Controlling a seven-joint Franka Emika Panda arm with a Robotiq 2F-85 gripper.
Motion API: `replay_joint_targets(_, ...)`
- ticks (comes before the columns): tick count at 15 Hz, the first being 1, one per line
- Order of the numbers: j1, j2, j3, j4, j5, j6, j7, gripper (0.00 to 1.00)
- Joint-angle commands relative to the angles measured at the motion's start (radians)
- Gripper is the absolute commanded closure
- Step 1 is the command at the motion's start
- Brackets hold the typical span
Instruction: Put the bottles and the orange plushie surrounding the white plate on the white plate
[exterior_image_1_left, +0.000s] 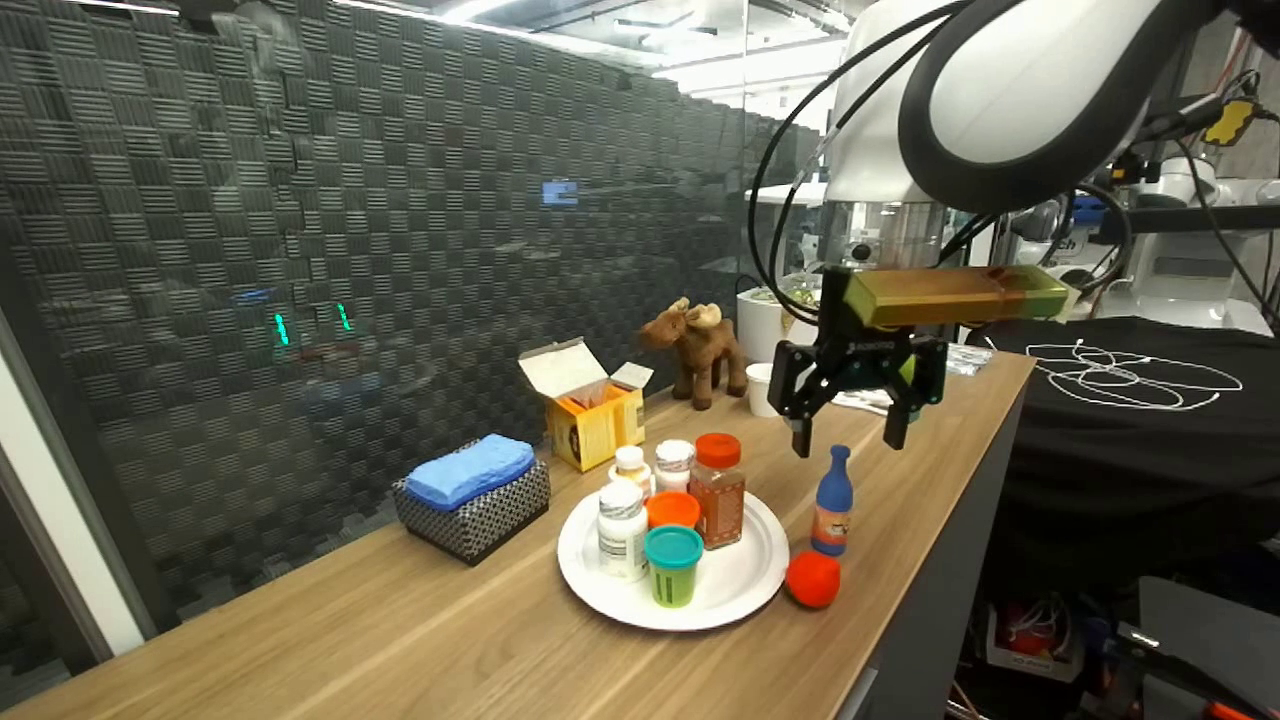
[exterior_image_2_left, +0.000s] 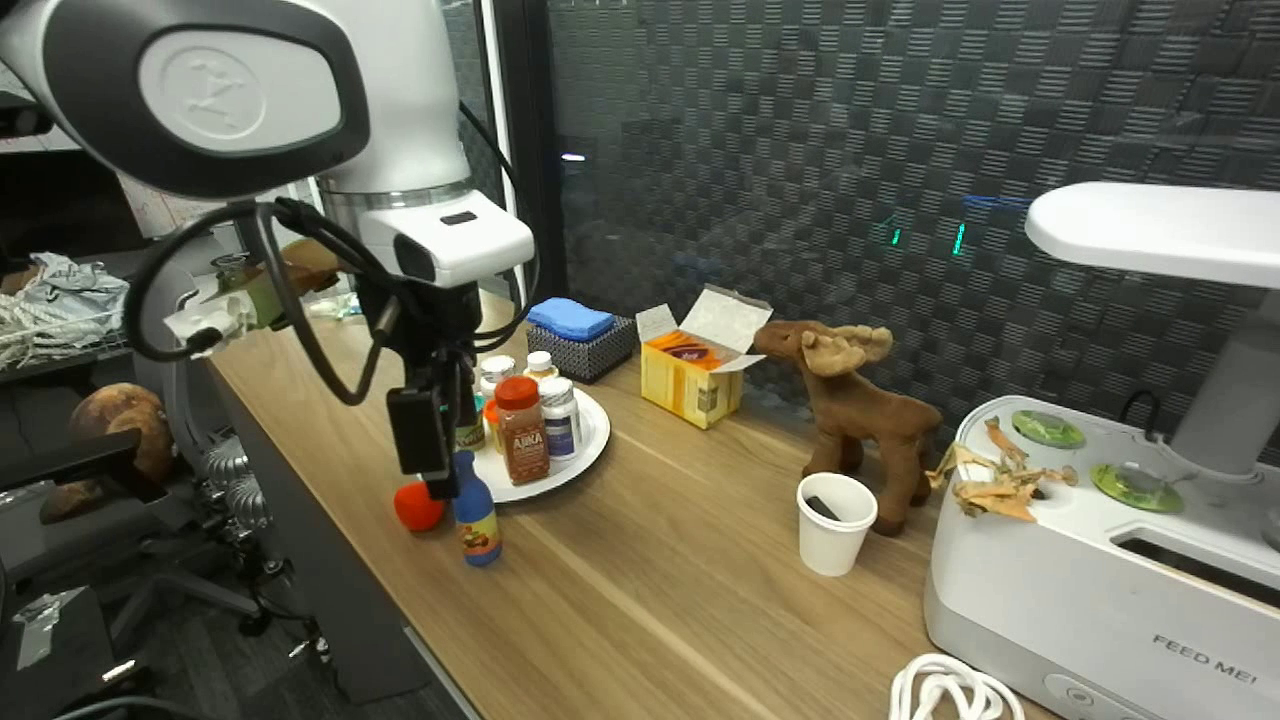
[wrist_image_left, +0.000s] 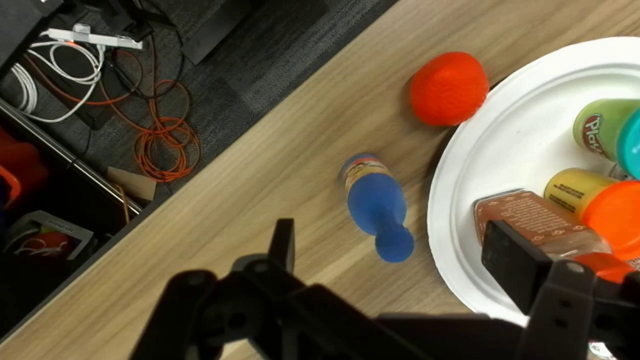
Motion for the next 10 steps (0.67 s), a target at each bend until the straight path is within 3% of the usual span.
replay_joint_targets(1,0.001,0.012,-0.002,0.001,0.033,0.029,-0.02,0.29)
replay_joint_targets(10,-0.001,0.008,0.004,0.0,-0.025,0.028,0.029,0.98)
